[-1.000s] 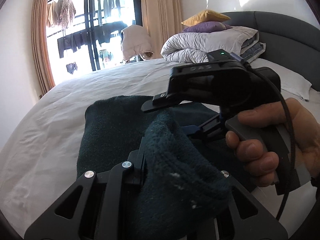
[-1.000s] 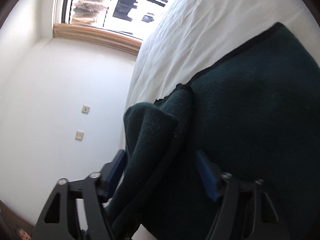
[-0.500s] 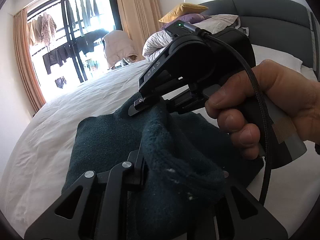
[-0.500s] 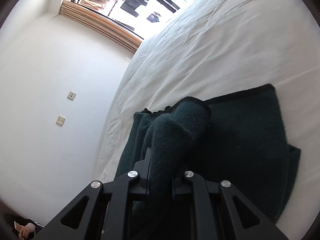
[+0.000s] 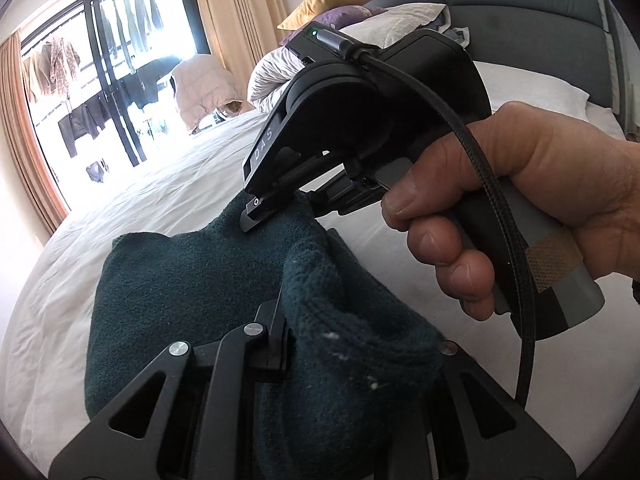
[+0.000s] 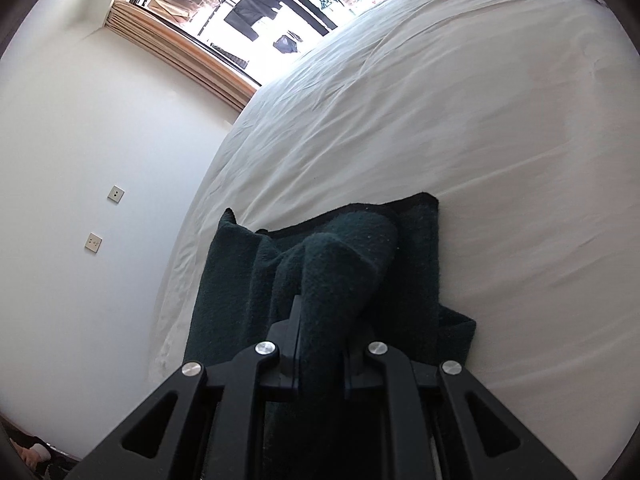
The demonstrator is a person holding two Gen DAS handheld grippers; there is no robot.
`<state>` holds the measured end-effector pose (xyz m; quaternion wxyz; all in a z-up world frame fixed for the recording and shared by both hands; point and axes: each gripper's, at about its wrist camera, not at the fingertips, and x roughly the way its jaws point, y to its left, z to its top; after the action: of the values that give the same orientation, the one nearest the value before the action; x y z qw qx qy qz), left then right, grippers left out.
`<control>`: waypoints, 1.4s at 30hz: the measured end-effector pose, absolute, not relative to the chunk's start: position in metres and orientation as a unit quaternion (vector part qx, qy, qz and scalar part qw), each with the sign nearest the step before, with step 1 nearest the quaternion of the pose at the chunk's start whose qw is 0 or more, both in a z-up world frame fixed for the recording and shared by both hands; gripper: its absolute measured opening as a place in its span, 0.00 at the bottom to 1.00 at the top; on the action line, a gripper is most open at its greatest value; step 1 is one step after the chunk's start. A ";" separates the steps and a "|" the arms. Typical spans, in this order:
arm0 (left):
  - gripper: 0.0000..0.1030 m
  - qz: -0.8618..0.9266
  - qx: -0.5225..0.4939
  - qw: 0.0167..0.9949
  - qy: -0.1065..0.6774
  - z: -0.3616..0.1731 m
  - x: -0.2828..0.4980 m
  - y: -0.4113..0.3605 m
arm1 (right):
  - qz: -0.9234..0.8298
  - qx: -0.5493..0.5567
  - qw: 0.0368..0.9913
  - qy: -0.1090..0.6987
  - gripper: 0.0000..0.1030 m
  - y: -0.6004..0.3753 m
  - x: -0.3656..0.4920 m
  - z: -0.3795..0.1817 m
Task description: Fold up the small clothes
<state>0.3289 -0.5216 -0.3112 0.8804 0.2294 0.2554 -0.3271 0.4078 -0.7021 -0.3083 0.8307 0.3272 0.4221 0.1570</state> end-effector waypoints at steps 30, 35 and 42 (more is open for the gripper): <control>0.78 -0.309 0.036 0.894 0.322 -0.275 0.384 -0.340 | 0.193 0.282 0.846 0.409 0.44 -0.617 0.322 -0.279; 0.77 -0.292 0.040 0.877 0.379 -0.329 0.395 -0.365 | 0.163 0.269 0.842 0.439 0.16 -0.619 0.309 -0.314; 0.83 -0.281 0.070 0.877 0.383 -0.343 0.395 -0.392 | 0.119 0.270 0.859 0.418 0.00 -0.649 0.297 -0.331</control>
<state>0.3947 -0.3922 -0.3435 0.8770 0.0697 0.3835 -0.2809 0.2972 -0.6493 -0.3313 0.8593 0.2703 0.4176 0.1189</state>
